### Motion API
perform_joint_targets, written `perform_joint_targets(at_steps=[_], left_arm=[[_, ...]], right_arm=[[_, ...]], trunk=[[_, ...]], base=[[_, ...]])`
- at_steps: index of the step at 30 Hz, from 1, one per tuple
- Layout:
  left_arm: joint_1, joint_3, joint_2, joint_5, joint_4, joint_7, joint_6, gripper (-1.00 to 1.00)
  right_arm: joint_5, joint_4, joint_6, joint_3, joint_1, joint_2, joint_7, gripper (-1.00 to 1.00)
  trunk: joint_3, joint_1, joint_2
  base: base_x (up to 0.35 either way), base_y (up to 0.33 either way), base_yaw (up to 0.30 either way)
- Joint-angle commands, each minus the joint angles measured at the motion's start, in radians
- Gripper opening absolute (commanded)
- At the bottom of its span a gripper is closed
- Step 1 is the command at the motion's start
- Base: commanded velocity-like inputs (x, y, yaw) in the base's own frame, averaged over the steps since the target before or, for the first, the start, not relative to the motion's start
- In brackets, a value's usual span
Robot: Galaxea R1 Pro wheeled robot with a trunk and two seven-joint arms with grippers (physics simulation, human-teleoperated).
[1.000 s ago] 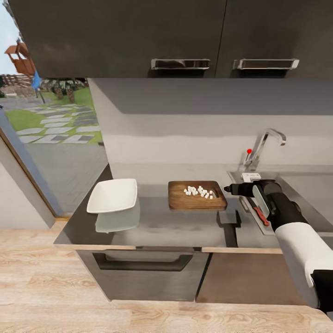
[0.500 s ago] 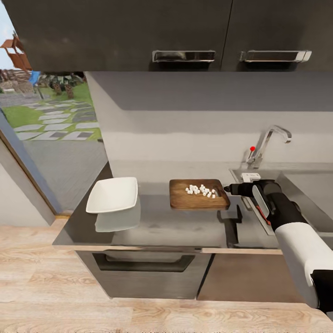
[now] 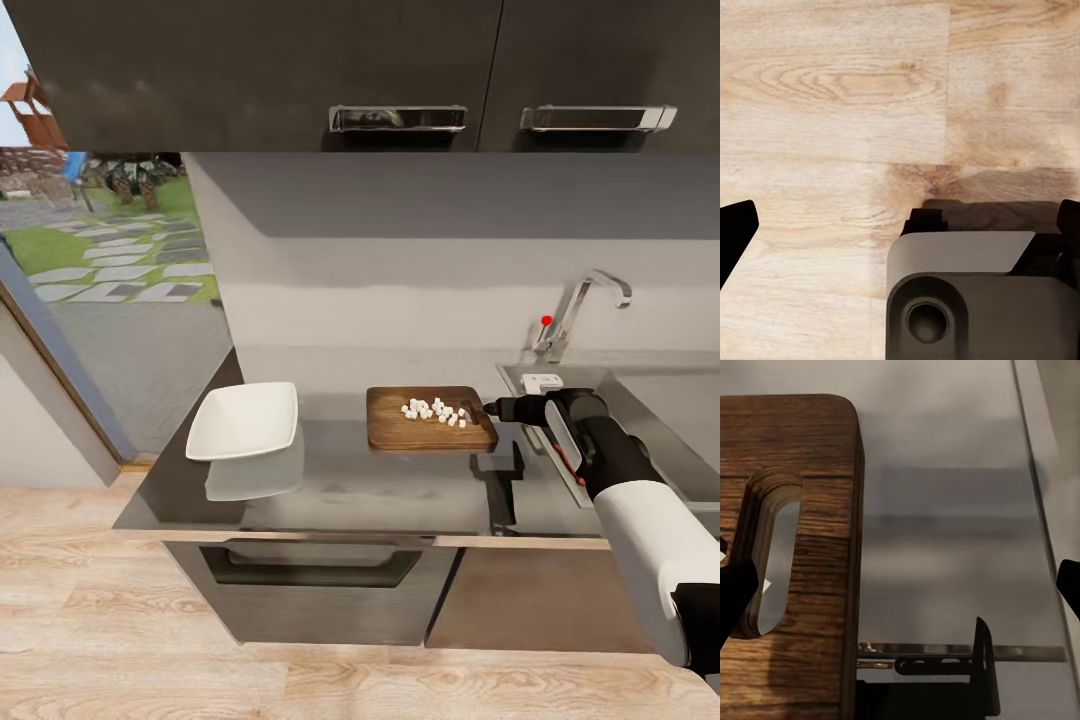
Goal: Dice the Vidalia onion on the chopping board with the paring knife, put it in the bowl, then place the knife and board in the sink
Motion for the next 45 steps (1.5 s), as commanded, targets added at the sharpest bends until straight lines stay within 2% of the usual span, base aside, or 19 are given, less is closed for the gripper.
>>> perform_joint_targets(at_steps=[1,45], left_arm=[[-0.002,-0.009,-0.001,0.010,0.005,0.001,-0.008,1.00],[-0.002,-0.009,-0.001,0.010,0.004,0.000,-0.009,1.00]], right_arm=[[-0.010,-0.001,0.004,0.004,-0.001,-0.001,-0.005,1.00],[-0.005,-0.015,0.003,0.009,-0.001,0.008,-0.005,1.00]], trunk=[[-0.001,0.000,-0.001],[-0.001,0.000,-0.001]], base=[[0.000,0.000,0.000],[0.009,0.000,0.000]])
